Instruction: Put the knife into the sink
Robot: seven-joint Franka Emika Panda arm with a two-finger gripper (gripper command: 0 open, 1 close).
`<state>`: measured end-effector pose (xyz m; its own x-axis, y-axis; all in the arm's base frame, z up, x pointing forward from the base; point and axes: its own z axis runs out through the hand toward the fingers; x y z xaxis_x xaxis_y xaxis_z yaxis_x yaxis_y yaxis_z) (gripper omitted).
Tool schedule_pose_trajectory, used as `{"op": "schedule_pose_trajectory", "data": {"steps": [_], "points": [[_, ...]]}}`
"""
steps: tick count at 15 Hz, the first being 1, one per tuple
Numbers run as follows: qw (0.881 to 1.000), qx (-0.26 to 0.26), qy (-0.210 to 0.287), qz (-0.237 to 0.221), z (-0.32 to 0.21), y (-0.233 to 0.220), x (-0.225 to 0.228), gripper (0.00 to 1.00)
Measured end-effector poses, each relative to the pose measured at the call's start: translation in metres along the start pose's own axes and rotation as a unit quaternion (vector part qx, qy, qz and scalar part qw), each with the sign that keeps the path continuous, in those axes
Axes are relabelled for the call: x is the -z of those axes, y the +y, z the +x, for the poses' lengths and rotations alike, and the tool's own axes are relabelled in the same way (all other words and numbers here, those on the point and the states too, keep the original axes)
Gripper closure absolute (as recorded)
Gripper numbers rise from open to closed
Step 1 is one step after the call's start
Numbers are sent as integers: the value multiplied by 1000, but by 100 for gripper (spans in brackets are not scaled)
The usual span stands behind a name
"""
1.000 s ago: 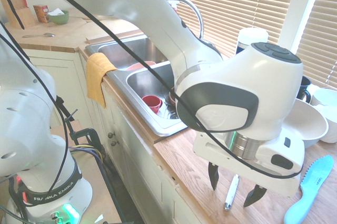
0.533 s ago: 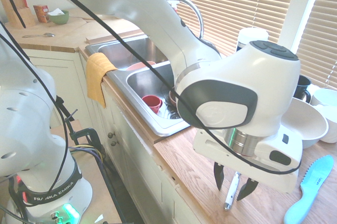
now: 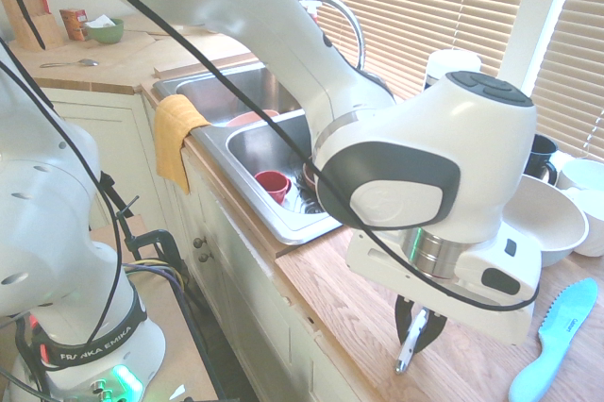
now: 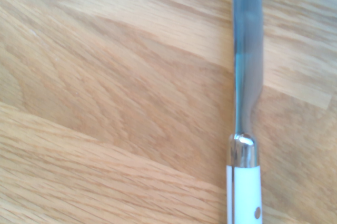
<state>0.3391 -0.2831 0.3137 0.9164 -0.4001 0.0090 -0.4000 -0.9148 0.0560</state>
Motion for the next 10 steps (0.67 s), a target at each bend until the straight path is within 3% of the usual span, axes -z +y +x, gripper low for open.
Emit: {"op": "schedule_pose_trajectory", "data": {"steps": [6,10], "points": [[1000,-16,-4,11,-5,-7,4,100],[1000,5,4,18,-30,-59,39,100]]}}
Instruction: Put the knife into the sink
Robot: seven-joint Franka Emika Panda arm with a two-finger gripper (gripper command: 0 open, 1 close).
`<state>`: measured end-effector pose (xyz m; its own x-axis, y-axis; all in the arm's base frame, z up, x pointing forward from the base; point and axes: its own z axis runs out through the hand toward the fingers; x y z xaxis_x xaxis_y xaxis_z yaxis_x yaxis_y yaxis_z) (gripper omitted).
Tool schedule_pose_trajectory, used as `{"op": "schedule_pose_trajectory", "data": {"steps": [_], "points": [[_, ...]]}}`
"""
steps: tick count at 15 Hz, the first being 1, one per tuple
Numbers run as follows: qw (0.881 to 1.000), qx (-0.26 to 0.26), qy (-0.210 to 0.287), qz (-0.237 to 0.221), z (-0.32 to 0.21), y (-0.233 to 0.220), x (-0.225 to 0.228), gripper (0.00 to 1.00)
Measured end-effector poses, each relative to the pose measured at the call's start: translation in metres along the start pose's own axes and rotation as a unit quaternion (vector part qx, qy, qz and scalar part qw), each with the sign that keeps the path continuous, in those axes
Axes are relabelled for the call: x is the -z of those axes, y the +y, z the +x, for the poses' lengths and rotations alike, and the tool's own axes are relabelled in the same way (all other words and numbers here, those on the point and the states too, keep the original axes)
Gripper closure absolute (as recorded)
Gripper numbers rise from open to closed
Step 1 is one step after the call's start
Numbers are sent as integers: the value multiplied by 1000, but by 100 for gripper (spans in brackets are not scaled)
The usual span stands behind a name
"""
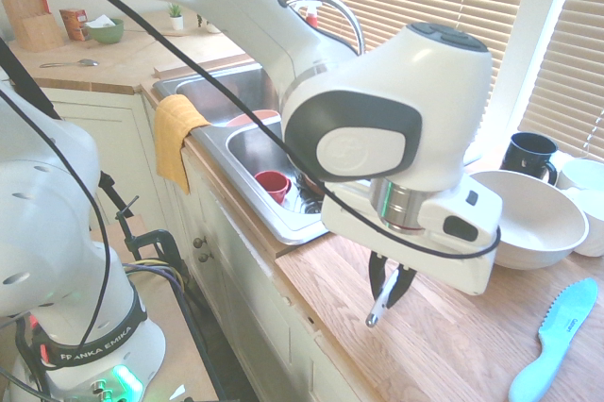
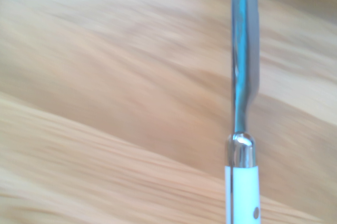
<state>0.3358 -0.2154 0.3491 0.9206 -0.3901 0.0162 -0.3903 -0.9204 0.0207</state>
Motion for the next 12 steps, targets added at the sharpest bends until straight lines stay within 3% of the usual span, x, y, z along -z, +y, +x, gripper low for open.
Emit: {"op": "schedule_pose_trajectory", "data": {"steps": [7,12], "points": [[994,-102,34,0,-36,-176,20,100],[982,-174,74,23,-54,-295,-8,100]]}}
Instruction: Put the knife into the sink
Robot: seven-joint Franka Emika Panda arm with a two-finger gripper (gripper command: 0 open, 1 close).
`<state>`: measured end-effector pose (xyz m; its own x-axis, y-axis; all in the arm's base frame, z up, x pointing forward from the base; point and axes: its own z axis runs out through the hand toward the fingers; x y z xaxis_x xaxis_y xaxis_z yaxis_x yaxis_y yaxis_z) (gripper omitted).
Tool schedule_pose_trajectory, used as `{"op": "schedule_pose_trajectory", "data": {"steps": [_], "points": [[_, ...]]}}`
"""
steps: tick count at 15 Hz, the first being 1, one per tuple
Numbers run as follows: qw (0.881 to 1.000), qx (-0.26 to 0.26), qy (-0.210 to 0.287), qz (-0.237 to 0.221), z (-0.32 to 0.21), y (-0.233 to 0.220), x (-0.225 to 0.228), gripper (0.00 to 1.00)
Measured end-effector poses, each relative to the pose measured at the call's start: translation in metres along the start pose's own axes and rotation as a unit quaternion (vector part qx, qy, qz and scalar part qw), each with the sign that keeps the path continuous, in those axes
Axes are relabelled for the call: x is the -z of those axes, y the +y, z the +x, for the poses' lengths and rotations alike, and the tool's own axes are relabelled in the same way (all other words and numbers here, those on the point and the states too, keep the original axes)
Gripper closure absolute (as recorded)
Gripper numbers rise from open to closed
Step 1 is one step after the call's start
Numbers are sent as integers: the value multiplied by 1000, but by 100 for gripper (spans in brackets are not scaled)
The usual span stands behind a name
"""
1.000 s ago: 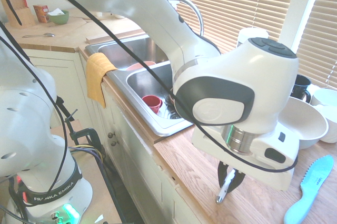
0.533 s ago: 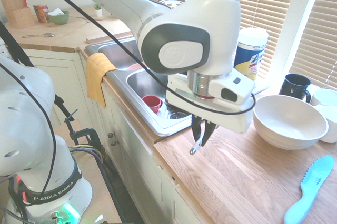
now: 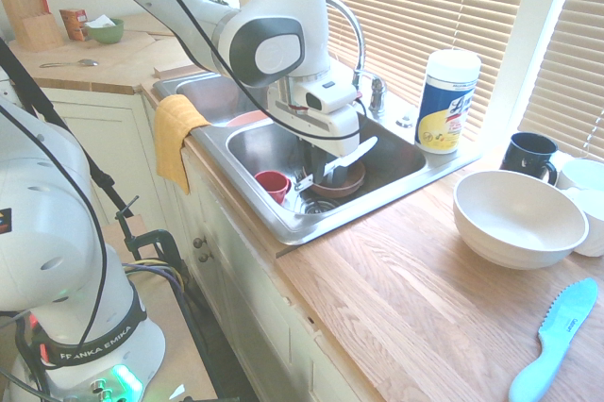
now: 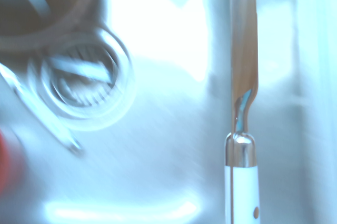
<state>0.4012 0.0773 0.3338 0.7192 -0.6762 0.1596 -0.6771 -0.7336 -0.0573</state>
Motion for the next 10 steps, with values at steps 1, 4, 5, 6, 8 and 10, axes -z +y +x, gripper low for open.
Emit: {"op": "schedule_pose_trajectory", "data": {"steps": [1,4,5,6,8,10], "points": [[1000,-19,2,7,-8,-17,-10,100],[998,-57,13,14,-17,-56,-39,100],[998,-65,17,13,-19,-63,-50,100],[997,-72,22,13,-21,-69,-61,100],[996,-79,25,17,-25,-79,-81,100],[997,-73,15,23,-24,-85,-103,100]]}}
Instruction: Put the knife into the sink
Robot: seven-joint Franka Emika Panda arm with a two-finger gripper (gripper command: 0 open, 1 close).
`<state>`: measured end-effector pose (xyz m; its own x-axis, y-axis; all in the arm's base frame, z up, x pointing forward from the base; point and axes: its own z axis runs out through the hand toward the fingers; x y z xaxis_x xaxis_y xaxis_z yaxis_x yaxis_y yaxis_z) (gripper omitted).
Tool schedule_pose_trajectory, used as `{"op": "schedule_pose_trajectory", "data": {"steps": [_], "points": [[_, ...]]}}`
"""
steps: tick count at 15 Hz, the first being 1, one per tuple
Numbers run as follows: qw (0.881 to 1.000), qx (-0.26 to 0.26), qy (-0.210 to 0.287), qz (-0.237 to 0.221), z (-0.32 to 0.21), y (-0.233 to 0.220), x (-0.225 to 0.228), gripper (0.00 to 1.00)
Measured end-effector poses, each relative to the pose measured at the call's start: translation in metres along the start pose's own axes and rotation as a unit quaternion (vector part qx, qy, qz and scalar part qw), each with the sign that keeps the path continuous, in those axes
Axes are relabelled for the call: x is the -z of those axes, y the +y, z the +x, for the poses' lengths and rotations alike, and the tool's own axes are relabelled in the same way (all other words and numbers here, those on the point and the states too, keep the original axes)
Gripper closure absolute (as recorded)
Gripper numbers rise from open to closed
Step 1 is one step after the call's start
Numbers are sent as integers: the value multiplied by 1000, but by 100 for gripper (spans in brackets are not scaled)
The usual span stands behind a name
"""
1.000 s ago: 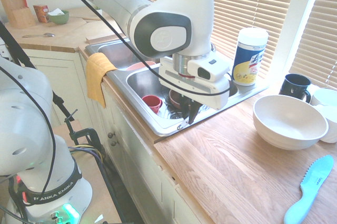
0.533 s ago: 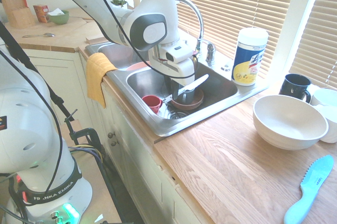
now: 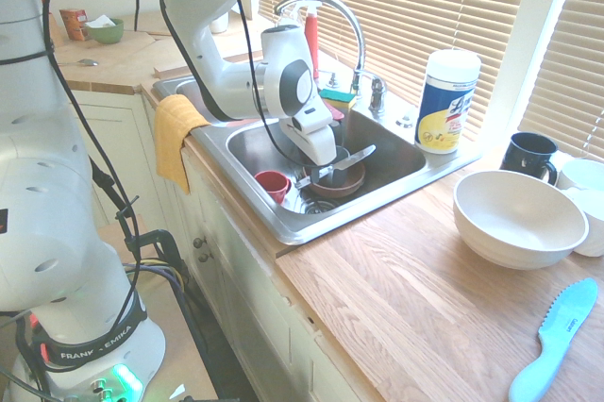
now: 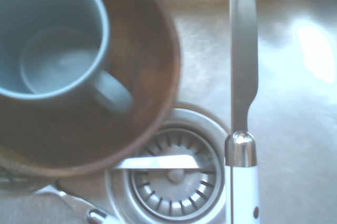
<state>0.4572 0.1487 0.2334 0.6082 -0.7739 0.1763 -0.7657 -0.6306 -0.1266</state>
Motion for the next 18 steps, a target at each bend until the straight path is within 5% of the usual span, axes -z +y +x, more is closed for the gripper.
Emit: {"op": "schedule_pose_trajectory", "data": {"steps": [10,11,18], "points": [[999,16,-36,-21,-3,-6,-103,100],[999,14,-38,-21,-2,-8,-107,0],[999,-3,-37,-23,9,-20,-117,0]]}}
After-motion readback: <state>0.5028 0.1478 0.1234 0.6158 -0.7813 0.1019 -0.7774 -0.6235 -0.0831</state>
